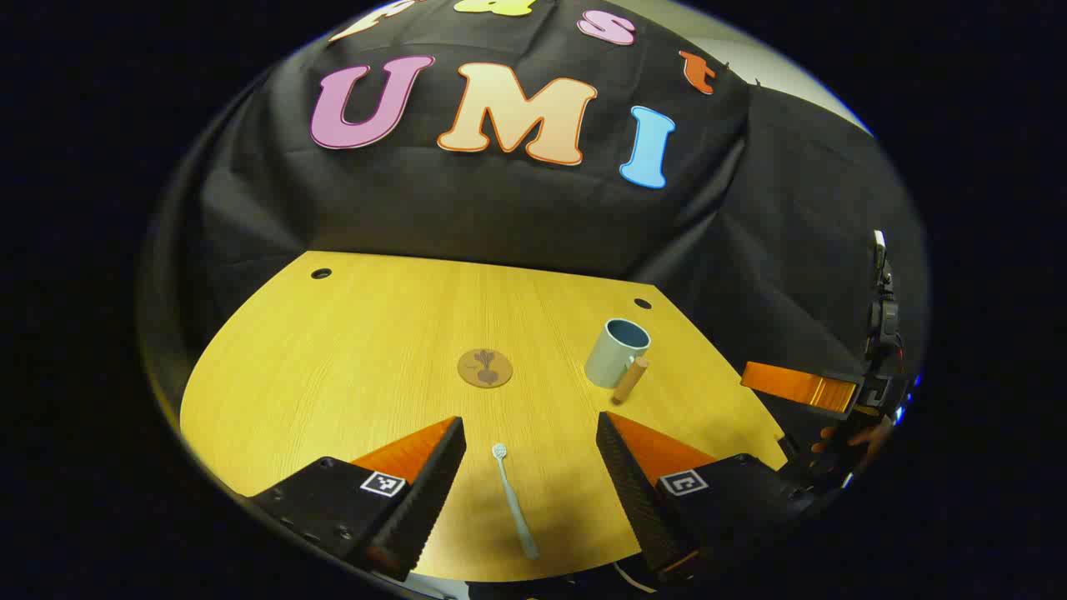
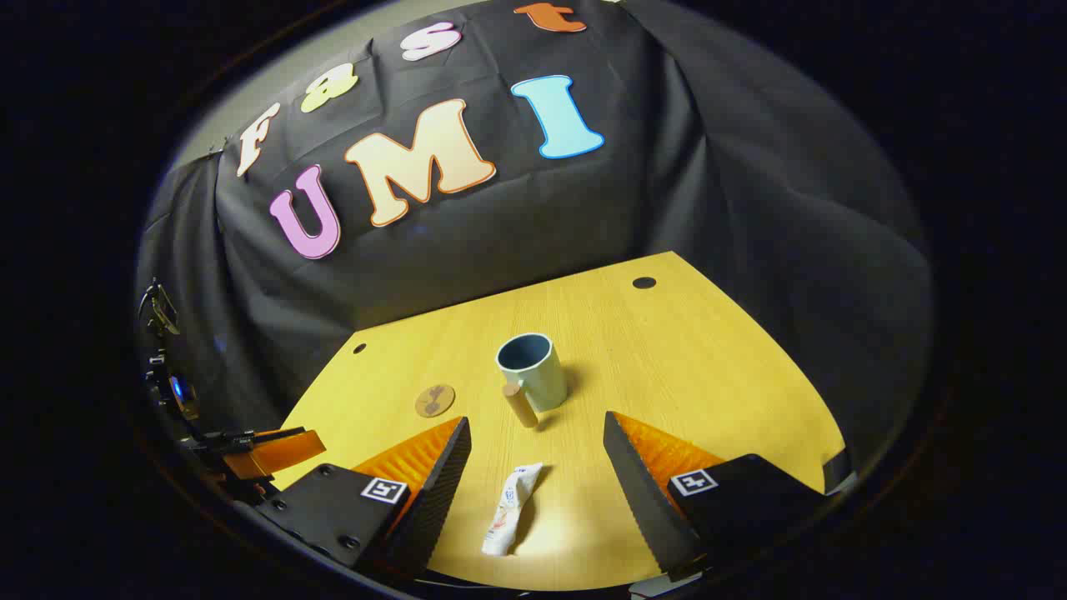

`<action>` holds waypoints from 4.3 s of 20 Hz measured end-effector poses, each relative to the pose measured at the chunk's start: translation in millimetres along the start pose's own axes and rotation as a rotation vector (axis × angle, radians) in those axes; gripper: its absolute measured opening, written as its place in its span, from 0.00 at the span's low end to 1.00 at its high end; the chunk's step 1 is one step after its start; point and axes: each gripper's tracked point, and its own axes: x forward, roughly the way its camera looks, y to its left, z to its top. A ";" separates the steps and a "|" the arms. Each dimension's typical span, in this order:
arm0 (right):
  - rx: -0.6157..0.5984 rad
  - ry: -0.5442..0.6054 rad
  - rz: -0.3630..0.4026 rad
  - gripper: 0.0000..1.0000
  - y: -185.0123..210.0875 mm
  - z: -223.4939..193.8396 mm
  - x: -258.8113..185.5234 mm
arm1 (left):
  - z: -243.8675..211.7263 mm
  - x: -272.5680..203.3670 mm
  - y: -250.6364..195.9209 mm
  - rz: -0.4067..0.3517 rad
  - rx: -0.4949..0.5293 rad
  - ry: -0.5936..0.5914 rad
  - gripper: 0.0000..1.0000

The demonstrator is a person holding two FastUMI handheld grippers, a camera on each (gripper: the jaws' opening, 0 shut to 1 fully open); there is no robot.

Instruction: Put the toothbrush and toothpaste on the desktop into the cup, then pick up the cup and place it on the coaster on the desktop.

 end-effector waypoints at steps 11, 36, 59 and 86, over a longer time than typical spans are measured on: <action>-0.006 0.043 -0.030 0.98 35.1 -29.6 -1.6 | -0.5 0.6 41.6 -0.006 0.004 0.003 0.94; -0.115 0.435 -0.198 0.99 31.1 -128.0 71.2 | -16.1 6.8 75.3 -0.001 -0.066 0.039 0.94; -0.195 0.642 -0.314 0.22 15.2 -156.3 85.0 | -40.7 18.6 100.6 -0.005 -0.115 0.108 0.94; -0.076 0.499 -0.024 0.16 4.3 -122.0 73.3 | -142.4 48.7 24.3 0.098 -0.011 0.496 0.78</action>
